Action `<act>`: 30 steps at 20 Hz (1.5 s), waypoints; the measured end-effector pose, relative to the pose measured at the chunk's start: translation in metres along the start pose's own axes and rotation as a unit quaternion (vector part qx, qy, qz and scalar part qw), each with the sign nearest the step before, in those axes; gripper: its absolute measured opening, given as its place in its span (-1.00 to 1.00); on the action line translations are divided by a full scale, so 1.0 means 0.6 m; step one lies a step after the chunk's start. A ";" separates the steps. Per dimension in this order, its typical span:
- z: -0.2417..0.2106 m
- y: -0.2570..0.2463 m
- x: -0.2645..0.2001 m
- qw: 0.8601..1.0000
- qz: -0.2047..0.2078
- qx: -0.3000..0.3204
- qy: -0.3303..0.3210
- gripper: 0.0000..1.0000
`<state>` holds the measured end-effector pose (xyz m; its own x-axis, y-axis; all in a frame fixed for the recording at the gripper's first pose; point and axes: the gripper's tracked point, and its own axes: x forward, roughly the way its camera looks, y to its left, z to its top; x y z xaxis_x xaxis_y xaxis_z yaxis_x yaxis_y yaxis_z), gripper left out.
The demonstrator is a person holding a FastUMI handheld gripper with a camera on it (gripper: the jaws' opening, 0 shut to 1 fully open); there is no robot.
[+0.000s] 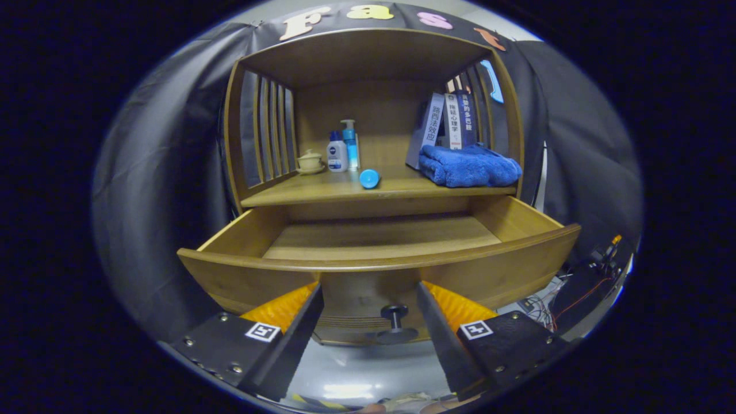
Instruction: Pull open the drawer, take out the items inside it, and place them on the countertop above the cabinet.
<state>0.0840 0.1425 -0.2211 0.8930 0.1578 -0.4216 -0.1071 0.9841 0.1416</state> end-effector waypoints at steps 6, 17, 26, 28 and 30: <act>0.012 -0.002 0.025 1.000 -0.001 0.002 -0.002 0.96; 0.038 0.004 0.106 1.000 -0.003 0.000 0.005 0.95; 0.057 0.008 0.170 1.000 -0.008 0.007 0.004 0.96; 0.060 0.008 0.179 1.000 -0.009 0.008 0.003 0.96; 0.063 0.009 0.188 1.000 -0.009 0.012 0.001 0.95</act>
<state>0.2006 0.1626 -0.2341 0.8937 0.1412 -0.4259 -0.0817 0.9845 0.1550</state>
